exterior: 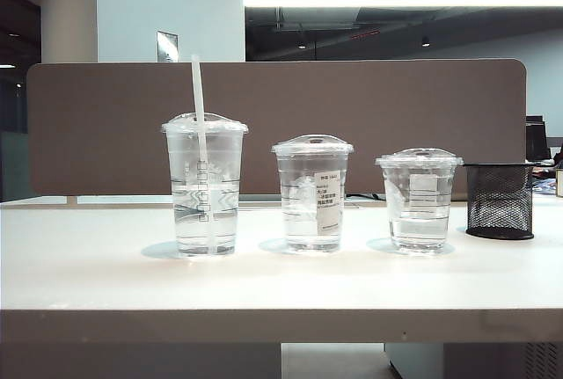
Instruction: Pick up the straw and insert it into the large coffee cup.
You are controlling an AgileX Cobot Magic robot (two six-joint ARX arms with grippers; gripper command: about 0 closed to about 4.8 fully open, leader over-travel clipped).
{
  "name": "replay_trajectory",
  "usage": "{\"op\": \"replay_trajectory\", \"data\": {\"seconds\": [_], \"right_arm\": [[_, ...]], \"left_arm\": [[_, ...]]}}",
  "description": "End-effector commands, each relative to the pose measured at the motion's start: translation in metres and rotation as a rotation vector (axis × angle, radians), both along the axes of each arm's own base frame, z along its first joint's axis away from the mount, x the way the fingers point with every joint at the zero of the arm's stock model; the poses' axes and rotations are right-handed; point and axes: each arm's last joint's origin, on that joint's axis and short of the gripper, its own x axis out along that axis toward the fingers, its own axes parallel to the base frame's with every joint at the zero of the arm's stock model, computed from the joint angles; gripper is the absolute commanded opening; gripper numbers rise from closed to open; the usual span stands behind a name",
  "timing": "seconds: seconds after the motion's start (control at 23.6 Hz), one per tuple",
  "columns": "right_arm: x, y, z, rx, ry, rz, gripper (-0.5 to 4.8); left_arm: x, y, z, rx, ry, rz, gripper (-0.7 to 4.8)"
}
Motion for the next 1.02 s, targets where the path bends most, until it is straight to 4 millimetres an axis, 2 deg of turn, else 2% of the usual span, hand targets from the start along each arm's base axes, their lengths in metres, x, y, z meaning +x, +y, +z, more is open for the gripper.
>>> {"op": "replay_trajectory", "data": {"seconds": [0.04,0.21,0.42,1.02], "right_arm": [[0.0004,-0.0002,-0.0009,-0.003,-0.005,-0.004,-0.08],[0.0004,-0.0002,-0.0010,-0.003,-0.005,-0.004,-0.08],[0.0004,-0.0002,-0.0010,-0.003,-0.005,-0.004,-0.08],[0.0004,-0.0002,-0.0010,-0.003,-0.005,-0.004,-0.08]], "left_arm": [[0.0003,0.0001,0.0014,-0.002,-0.015,0.003,-0.03],[0.0000,0.0001,0.0001,0.000,-0.001,0.004,-0.03],[-0.0001,0.0026,-0.0015,0.008,0.015,0.092,-0.03],[-0.0001,0.0021,-0.0012,0.006,0.013,0.073,-0.03]]}}
